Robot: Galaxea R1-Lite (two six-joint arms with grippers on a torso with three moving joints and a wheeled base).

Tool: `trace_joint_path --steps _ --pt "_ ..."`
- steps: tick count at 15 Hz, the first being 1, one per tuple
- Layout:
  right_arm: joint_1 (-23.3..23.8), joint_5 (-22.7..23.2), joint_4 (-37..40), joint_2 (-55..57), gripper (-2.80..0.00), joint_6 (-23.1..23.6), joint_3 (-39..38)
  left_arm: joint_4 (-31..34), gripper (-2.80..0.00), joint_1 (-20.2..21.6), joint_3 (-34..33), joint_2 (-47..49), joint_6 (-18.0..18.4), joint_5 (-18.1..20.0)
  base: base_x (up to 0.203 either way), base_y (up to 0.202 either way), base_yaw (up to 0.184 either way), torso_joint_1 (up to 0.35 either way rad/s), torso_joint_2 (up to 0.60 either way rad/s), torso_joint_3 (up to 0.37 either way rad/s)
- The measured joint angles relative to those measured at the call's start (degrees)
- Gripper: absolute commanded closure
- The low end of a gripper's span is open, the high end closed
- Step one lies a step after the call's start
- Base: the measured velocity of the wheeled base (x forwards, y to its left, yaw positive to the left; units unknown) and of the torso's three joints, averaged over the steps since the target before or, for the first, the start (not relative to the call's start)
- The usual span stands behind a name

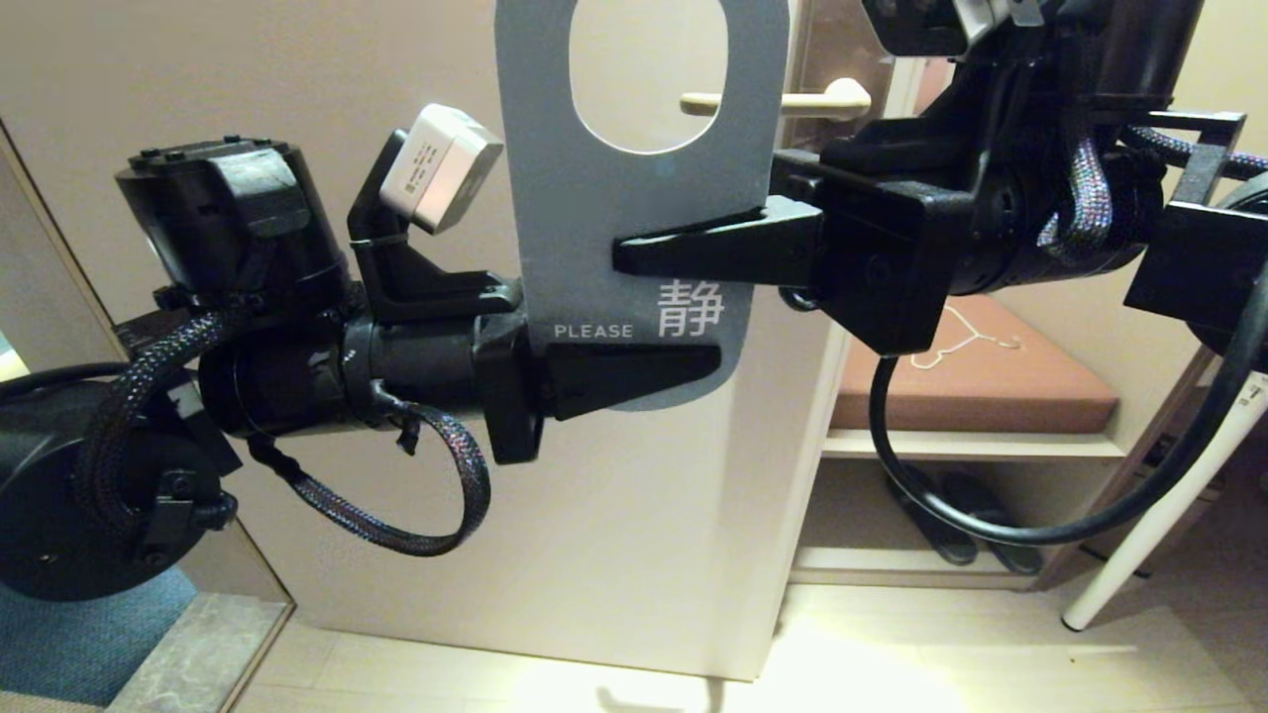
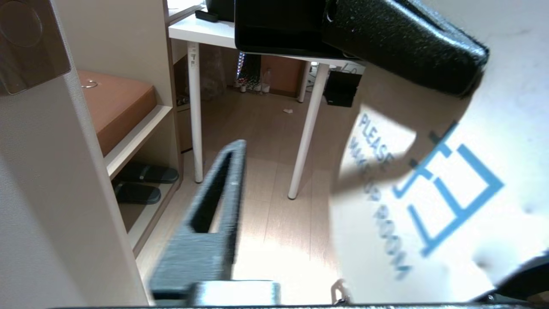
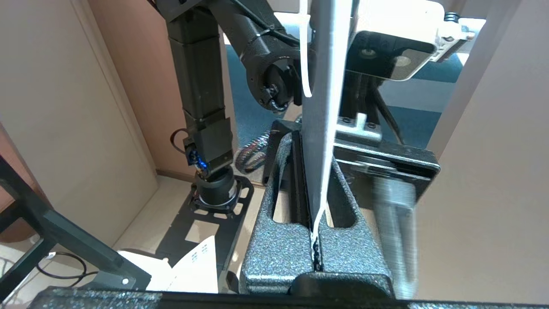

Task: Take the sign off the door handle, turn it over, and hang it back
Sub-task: Hand it to the other hand

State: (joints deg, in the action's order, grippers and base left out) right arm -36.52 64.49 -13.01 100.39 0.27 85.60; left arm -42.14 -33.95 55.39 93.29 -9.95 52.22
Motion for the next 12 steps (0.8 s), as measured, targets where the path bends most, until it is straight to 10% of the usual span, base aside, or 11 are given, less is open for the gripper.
trace_joint_path --steps 12 --pt "-0.02 0.09 -0.02 0.07 0.00 -0.02 -0.07 0.55 0.00 0.00 -0.02 -0.59 -0.09 0.30 0.000 0.000 0.000 0.000 0.00 0.000"
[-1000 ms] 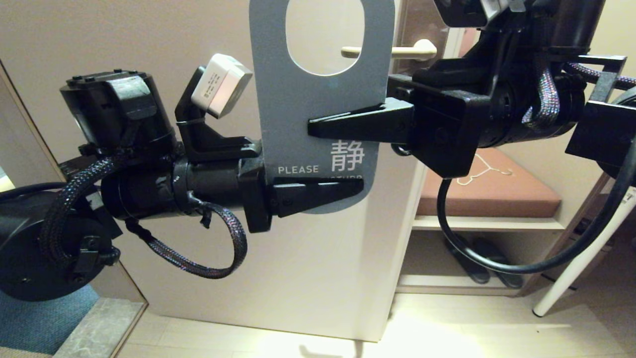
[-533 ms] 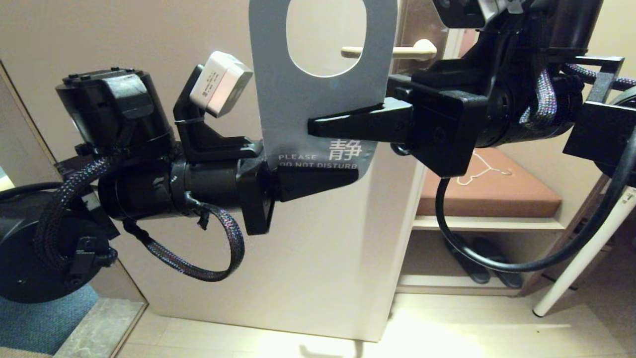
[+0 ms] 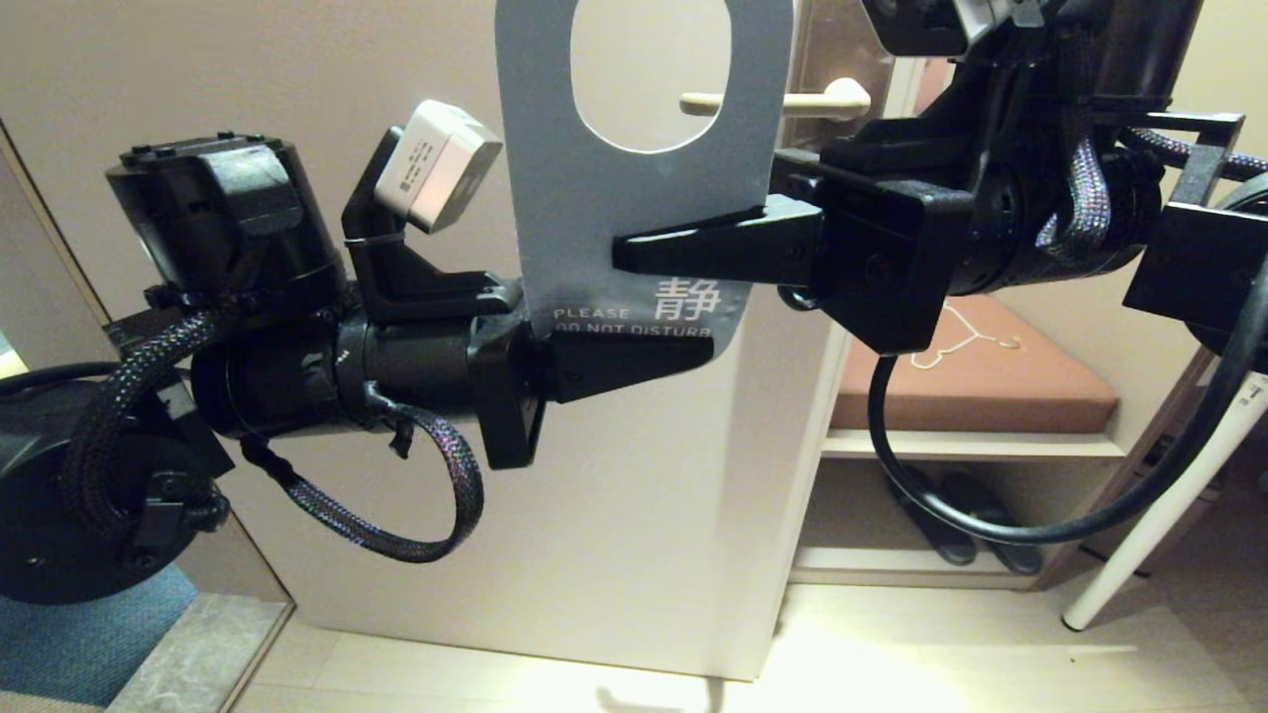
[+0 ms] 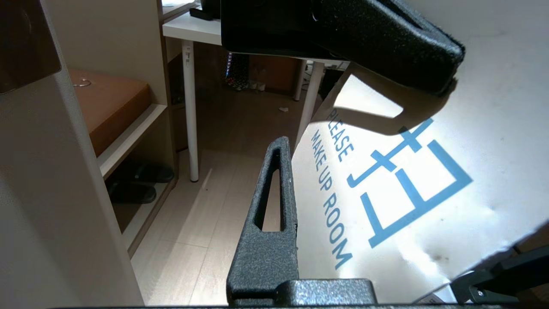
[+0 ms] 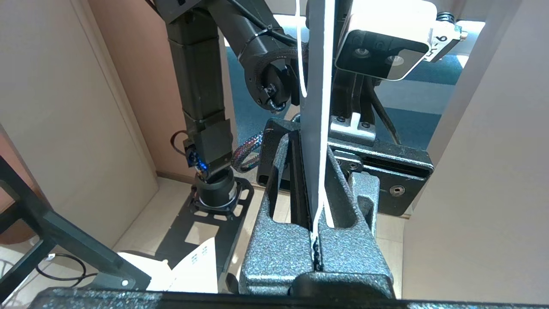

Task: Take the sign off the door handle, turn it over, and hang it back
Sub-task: Hand it to the other hand

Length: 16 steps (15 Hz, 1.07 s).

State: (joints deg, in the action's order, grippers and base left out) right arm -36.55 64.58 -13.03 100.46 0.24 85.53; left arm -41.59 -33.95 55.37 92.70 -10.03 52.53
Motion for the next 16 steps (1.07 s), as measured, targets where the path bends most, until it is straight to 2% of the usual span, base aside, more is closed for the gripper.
trace_joint_path --steps 1,6,16 --pt "0.00 0.02 -0.02 0.00 0.00 0.00 0.00 0.06 -2.80 -0.04 -0.06 -0.06 0.00 0.00 0.000 0.000 0.000 0.000 0.00 0.000" --pt "0.00 0.03 0.06 0.00 0.00 -0.02 -0.11 -0.30 -2.80 -0.13 -0.09 -0.58 -2.08 -0.19 0.000 0.000 0.000 0.000 0.00 0.000" --pt "0.02 -0.05 0.06 0.02 0.00 0.27 -0.20 0.01 -2.80 -0.17 -0.39 -0.83 -2.19 0.00 0.000 0.000 0.000 0.000 0.00 0.000"
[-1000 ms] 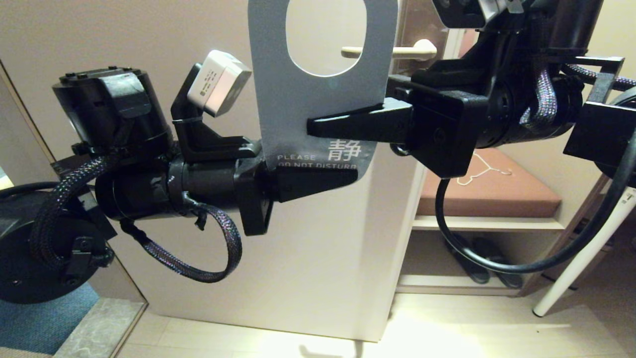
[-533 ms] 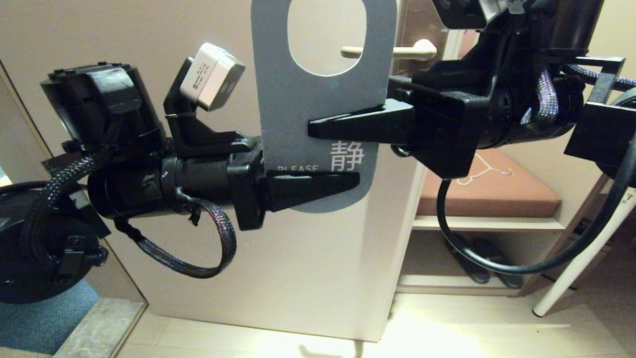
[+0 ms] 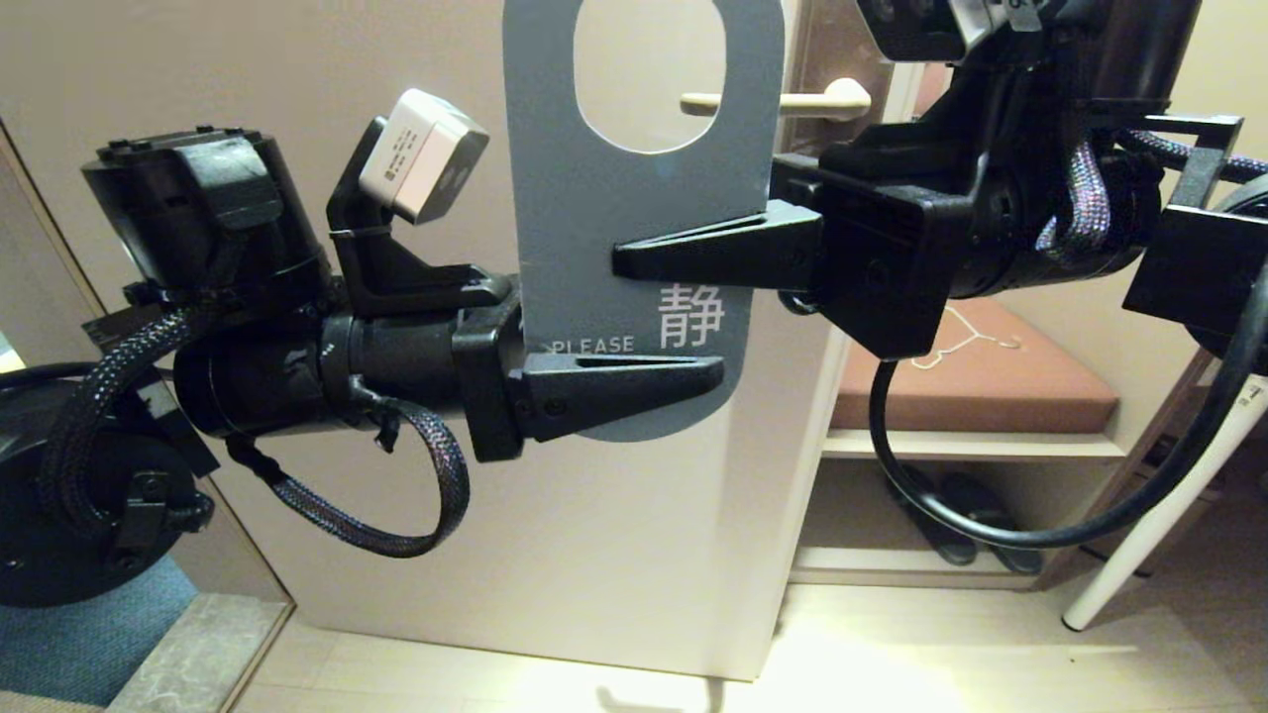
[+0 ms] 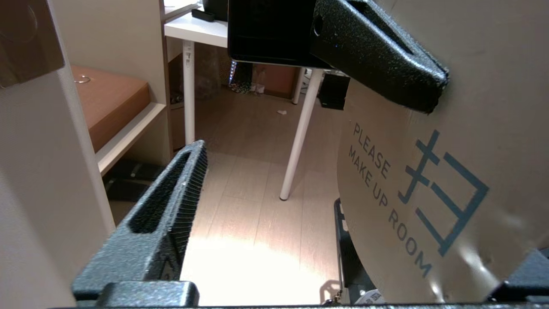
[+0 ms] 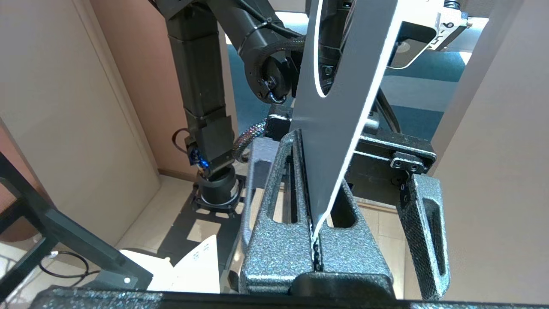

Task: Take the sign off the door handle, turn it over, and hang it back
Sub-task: Hand it to the other hand

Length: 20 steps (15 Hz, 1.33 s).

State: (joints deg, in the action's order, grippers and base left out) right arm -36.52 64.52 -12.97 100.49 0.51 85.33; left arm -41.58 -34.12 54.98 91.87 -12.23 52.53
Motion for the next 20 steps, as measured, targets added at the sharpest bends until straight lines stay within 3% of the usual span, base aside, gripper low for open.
trace_joint_path --steps 4,7,20 --pt "0.34 -0.13 0.00 0.23 0.00 0.92 0.24 0.96 -2.80 -0.02 -0.49 -0.09 -0.72 0.06 0.000 0.000 0.000 0.000 0.00 0.000" --pt "0.80 -0.13 -0.01 0.34 0.00 1.02 0.27 5.68 -2.80 -0.07 -0.66 -1.11 -1.42 0.87 0.000 0.000 0.000 0.000 0.00 0.000" --pt "1.33 -1.00 -5.63 1.63 0.00 1.85 -0.57 5.84 -2.80 0.02 0.94 -0.91 -1.44 0.78 0.000 0.000 0.000 0.000 0.00 0.000"
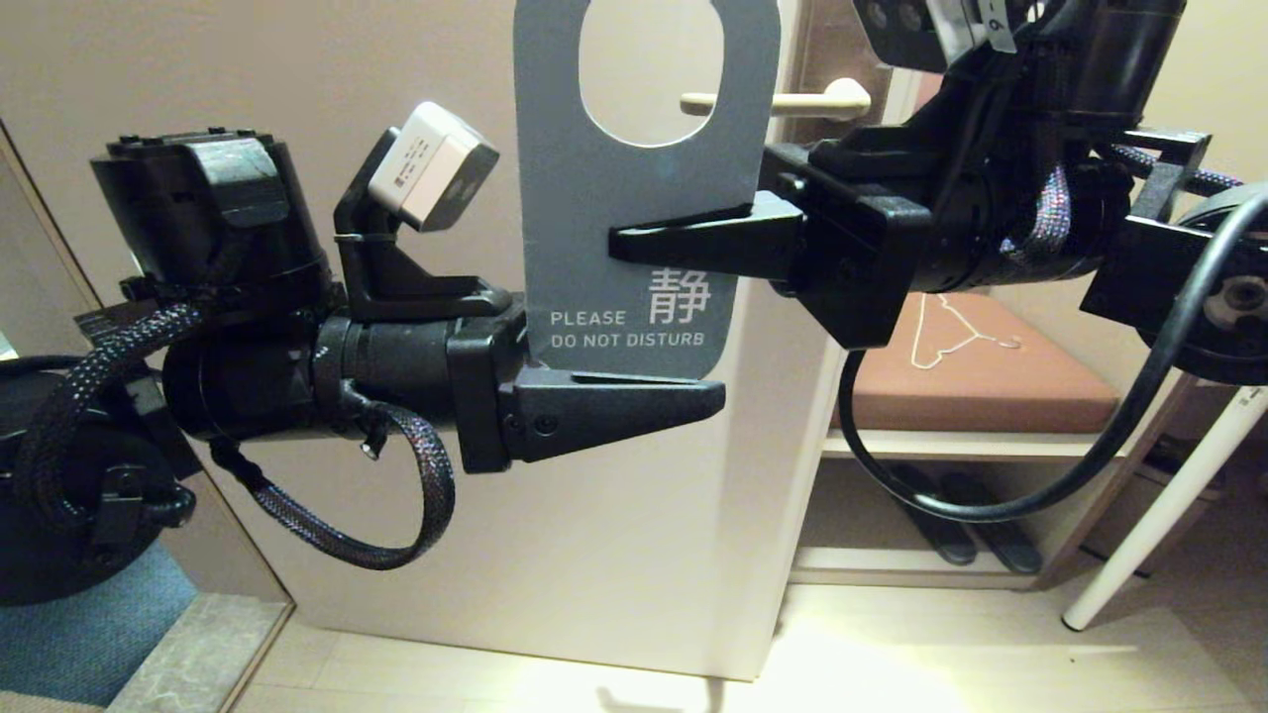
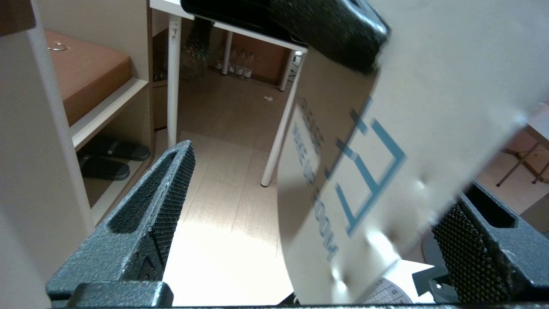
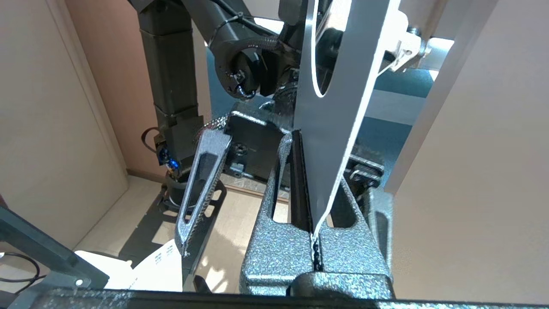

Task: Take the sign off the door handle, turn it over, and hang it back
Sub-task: Hand it to the other hand

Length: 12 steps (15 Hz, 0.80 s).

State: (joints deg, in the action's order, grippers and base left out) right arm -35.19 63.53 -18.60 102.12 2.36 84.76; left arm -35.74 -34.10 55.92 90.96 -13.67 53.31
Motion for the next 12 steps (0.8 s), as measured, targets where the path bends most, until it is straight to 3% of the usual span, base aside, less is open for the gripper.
trace_joint_path --steps 12 --pt "-0.03 -0.01 0.02 0.06 0.00 -0.05 -0.04 -0.30 -2.80 0.00 1.82 1.41 0.46 0.25 0.000 0.000 0.000 0.000 0.00 0.000"
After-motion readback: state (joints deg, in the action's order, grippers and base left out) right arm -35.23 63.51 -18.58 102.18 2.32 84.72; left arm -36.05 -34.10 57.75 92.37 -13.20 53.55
